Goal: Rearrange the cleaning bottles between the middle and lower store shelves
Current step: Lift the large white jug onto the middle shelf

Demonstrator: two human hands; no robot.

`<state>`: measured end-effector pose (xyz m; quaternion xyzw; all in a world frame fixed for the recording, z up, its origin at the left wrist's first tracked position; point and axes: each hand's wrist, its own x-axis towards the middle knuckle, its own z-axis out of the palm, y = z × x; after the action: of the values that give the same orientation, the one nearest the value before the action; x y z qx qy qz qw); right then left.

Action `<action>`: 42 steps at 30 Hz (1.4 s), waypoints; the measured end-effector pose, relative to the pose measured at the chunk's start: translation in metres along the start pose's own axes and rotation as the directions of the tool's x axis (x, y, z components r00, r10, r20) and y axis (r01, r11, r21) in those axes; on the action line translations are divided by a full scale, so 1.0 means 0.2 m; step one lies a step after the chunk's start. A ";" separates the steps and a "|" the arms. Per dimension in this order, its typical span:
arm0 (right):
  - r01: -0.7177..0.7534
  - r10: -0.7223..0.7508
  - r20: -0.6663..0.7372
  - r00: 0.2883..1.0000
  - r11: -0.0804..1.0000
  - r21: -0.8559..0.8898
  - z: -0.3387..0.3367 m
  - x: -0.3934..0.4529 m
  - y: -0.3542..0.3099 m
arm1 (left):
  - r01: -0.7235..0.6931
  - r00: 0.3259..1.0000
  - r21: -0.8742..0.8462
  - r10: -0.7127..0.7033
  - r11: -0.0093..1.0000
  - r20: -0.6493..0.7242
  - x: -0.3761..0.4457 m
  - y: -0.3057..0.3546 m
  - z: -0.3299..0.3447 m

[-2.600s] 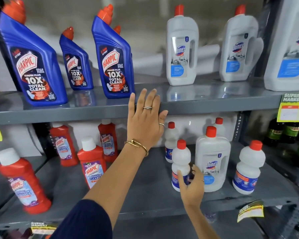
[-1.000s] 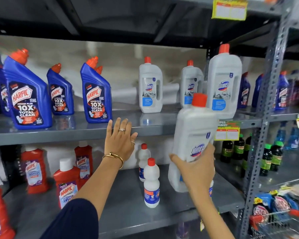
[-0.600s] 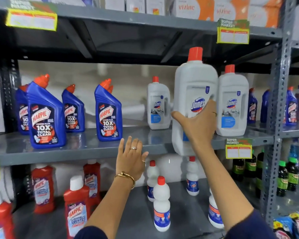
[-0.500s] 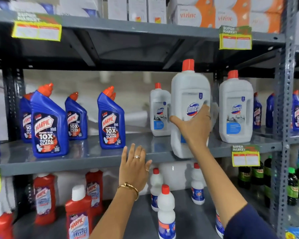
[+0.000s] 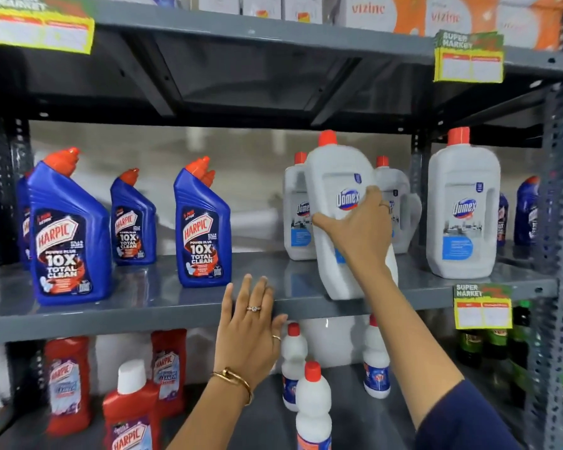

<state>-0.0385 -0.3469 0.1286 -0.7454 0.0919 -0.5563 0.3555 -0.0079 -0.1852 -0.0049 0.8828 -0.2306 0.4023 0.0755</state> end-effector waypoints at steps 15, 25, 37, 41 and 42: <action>0.003 0.003 -0.101 0.995 0.998 0.057 0.27 0.05 0.11 | -0.002 0.997 -0.008 0.001 1.000 -0.080 0.00 0.00 0.02; 0.018 -0.015 -0.148 0.989 1.000 0.019 0.34 0.03 0.13 | 0.006 0.998 -0.001 -0.006 1.000 -0.069 -0.01 0.00 0.02; 0.035 -0.031 0.049 0.998 0.996 -0.079 0.23 -0.05 0.17 | -0.015 0.996 -0.013 0.014 1.000 -0.088 -0.01 0.00 0.01; 0.062 -0.037 0.214 0.976 0.992 -0.112 0.15 -0.08 0.20 | -0.011 0.997 0.001 0.011 1.000 -0.074 -0.01 0.00 0.00; 0.061 -0.032 0.244 0.969 0.992 -0.113 0.11 -0.10 0.20 | -0.012 0.999 0.017 0.013 1.000 -0.052 -0.02 0.01 0.00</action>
<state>-0.0160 -0.3560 0.0845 -0.8295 0.0638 -0.4630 0.3056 -0.0113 -0.1852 -0.0070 0.8711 -0.2306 0.4276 0.0717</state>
